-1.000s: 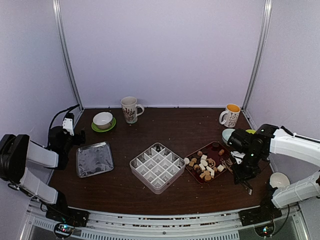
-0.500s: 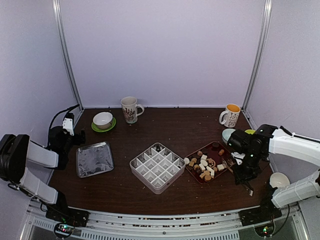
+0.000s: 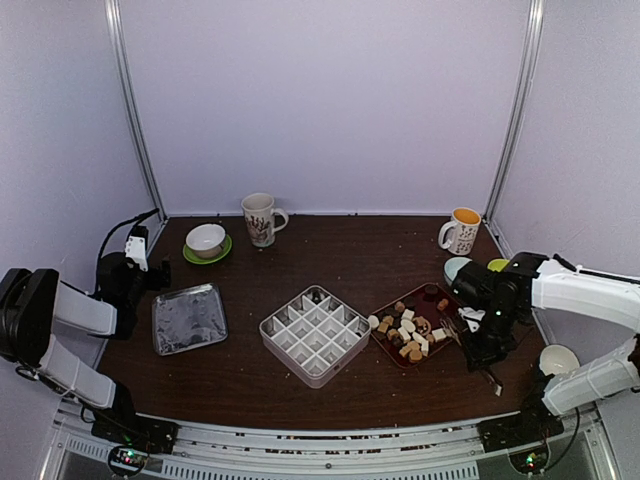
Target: Pack the chocolate
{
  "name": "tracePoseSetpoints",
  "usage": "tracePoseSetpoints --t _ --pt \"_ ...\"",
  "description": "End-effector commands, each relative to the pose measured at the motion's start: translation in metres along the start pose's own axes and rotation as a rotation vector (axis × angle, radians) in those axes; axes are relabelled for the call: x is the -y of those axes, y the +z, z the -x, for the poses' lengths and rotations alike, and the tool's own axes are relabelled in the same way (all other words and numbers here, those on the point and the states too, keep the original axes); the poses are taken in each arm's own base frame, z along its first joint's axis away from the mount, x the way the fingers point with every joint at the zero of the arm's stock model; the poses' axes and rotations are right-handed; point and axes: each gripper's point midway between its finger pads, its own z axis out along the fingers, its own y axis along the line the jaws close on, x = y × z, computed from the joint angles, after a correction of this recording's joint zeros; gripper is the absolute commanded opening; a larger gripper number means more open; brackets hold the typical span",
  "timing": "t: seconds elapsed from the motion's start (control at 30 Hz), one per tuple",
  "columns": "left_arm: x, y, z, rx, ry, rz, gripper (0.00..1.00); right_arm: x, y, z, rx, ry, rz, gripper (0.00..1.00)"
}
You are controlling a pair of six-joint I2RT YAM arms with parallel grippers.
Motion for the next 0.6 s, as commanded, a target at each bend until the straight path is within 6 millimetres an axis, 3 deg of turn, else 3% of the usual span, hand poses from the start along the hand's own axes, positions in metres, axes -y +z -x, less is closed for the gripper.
tracePoseSetpoints --t 0.0,0.27,0.57 --pt "-0.006 0.000 0.012 0.054 -0.010 0.018 0.98 -0.013 -0.027 0.022 0.109 0.000 0.073 0.18" --pt "-0.006 0.000 0.012 0.055 -0.011 0.018 0.98 -0.045 -0.071 0.053 0.273 -0.055 0.237 0.14" --pt "-0.006 0.000 0.012 0.055 -0.010 0.019 0.98 -0.113 -0.109 0.070 0.376 -0.158 0.526 0.14"
